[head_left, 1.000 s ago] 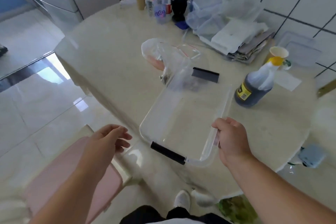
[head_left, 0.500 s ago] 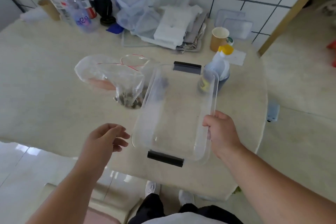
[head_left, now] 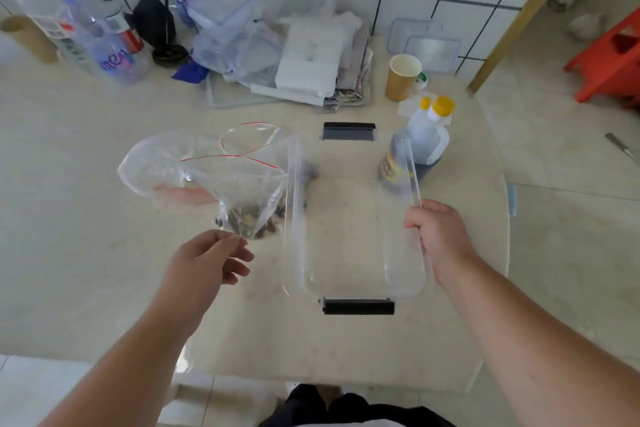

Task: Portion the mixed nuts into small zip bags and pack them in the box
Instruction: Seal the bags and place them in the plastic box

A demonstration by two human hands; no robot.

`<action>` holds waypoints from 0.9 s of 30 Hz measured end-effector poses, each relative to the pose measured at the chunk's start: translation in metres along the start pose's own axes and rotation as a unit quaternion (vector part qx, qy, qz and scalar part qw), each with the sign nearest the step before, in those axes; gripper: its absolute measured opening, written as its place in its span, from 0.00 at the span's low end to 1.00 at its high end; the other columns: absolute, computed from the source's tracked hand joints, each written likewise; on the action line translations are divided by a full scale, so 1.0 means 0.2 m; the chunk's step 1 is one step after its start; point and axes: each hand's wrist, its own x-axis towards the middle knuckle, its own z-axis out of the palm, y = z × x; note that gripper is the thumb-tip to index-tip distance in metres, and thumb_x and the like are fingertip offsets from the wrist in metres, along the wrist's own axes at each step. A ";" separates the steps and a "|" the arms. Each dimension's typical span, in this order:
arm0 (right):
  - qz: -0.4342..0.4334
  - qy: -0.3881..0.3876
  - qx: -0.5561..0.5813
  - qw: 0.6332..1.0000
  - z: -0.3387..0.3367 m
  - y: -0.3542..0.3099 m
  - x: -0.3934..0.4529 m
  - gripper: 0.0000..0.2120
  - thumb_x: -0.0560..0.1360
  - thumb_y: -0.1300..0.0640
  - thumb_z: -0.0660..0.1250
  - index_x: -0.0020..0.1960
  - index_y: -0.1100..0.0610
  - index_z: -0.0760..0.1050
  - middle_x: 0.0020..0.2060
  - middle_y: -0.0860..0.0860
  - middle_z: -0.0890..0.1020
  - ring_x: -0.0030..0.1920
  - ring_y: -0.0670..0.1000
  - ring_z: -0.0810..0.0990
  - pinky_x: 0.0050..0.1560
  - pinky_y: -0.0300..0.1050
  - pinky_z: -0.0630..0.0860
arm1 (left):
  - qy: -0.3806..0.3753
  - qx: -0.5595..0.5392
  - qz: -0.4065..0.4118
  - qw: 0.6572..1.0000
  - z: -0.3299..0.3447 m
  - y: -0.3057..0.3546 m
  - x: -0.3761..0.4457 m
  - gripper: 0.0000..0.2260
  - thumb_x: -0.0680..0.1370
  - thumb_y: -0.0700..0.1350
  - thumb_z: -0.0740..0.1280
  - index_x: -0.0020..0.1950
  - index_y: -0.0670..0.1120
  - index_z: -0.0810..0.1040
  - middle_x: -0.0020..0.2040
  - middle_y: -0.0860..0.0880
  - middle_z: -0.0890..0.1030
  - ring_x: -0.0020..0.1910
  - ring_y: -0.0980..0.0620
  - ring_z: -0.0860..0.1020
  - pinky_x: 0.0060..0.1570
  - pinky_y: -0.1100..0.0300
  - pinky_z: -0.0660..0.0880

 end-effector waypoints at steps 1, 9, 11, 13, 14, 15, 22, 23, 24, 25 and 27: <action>0.000 0.000 -0.006 1.000 0.00 0.00 0.00 0.08 0.58 0.61 0.64 0.26 0.53 0.65 0.23 0.48 0.66 0.24 0.49 0.62 0.24 0.37 0.58 | 0.002 0.000 0.000 1.000 0.01 0.01 0.00 0.09 0.72 0.49 0.66 0.40 0.49 0.86 0.42 0.43 0.87 0.35 0.47 0.83 0.40 0.51 0.76; -0.032 -0.023 -0.098 0.994 -0.06 0.00 0.01 0.13 0.63 0.44 0.68 0.30 0.52 0.69 0.23 0.47 0.72 0.27 0.50 0.72 0.32 0.43 0.68 | 0.030 0.005 0.026 0.999 0.08 0.03 -0.03 0.13 0.81 0.42 0.65 0.40 0.49 0.85 0.41 0.43 0.87 0.35 0.47 0.83 0.40 0.51 0.76; -0.044 0.017 -0.119 0.992 -0.07 -0.01 0.01 0.15 0.64 0.38 0.67 0.34 0.50 0.71 0.26 0.44 0.76 0.30 0.48 0.74 0.34 0.44 0.68 | 0.039 -0.001 0.036 0.999 0.09 0.05 -0.06 0.13 0.81 0.42 0.65 0.40 0.49 0.85 0.42 0.43 0.87 0.35 0.47 0.83 0.40 0.51 0.76; -0.065 0.063 -0.140 0.986 -0.08 -0.05 0.00 0.13 0.65 0.38 0.67 0.39 0.47 0.72 0.31 0.42 0.78 0.33 0.45 0.77 0.33 0.44 0.67 | 0.049 -0.013 0.042 0.998 0.10 0.06 -0.07 0.12 0.81 0.42 0.66 0.40 0.49 0.85 0.42 0.43 0.87 0.35 0.46 0.83 0.41 0.51 0.75; -0.083 0.077 -0.146 0.983 -0.08 -0.07 -0.02 0.12 0.67 0.40 0.68 0.41 0.47 0.73 0.33 0.43 0.79 0.35 0.45 0.77 0.33 0.44 0.67 | 0.055 -0.014 0.042 0.998 0.10 0.07 -0.08 0.13 0.81 0.42 0.66 0.40 0.48 0.85 0.42 0.43 0.87 0.35 0.46 0.83 0.41 0.50 0.75; -0.103 0.082 -0.147 0.980 -0.08 -0.10 -0.03 0.10 0.68 0.42 0.68 0.42 0.47 0.73 0.35 0.44 0.78 0.36 0.44 0.77 0.34 0.43 0.67 | 0.060 -0.012 0.042 0.997 0.09 0.07 -0.08 0.14 0.82 0.41 0.66 0.39 0.49 0.85 0.42 0.43 0.87 0.35 0.46 0.83 0.41 0.50 0.75; -0.185 0.037 -0.157 0.970 0.03 -0.27 -0.09 0.02 0.71 0.52 0.69 0.41 0.48 0.76 0.34 0.42 0.80 0.36 0.39 0.77 0.33 0.38 0.68 | 0.064 -0.010 0.061 0.996 0.05 0.16 -0.05 0.15 0.82 0.40 0.65 0.38 0.50 0.85 0.41 0.44 0.87 0.34 0.47 0.83 0.40 0.52 0.76; -0.195 0.034 -0.162 0.967 0.06 -0.29 -0.10 0.02 0.72 0.52 0.69 0.41 0.48 0.76 0.34 0.40 0.80 0.35 0.39 0.77 0.33 0.38 0.69 | 0.061 -0.010 0.063 0.996 0.04 0.17 -0.03 0.15 0.82 0.40 0.65 0.39 0.50 0.85 0.40 0.44 0.87 0.33 0.48 0.82 0.39 0.53 0.76; -0.203 0.028 -0.164 0.965 0.09 -0.31 -0.10 0.02 0.72 0.52 0.69 0.40 0.48 0.77 0.34 0.38 0.80 0.35 0.40 0.78 0.34 0.39 0.70 | 0.058 -0.010 0.065 0.996 0.02 0.19 0.00 0.15 0.81 0.40 0.65 0.39 0.50 0.85 0.40 0.44 0.87 0.33 0.48 0.82 0.39 0.53 0.75; -0.207 0.019 -0.160 0.965 0.13 -0.32 -0.10 0.02 0.71 0.52 0.69 0.40 0.48 0.77 0.33 0.38 0.80 0.34 0.41 0.78 0.34 0.40 0.72 | 0.055 -0.011 0.066 0.996 0.00 0.20 0.03 0.14 0.81 0.40 0.66 0.39 0.50 0.85 0.39 0.44 0.87 0.33 0.48 0.82 0.38 0.53 0.75; -0.203 -0.005 -0.147 0.968 0.22 -0.35 -0.10 0.02 0.71 0.53 0.70 0.40 0.47 0.78 0.33 0.40 0.81 0.33 0.44 0.79 0.36 0.43 0.77 | 0.049 -0.013 0.068 0.996 -0.05 0.24 0.10 0.13 0.81 0.40 0.67 0.39 0.50 0.84 0.39 0.44 0.87 0.33 0.48 0.82 0.38 0.54 0.74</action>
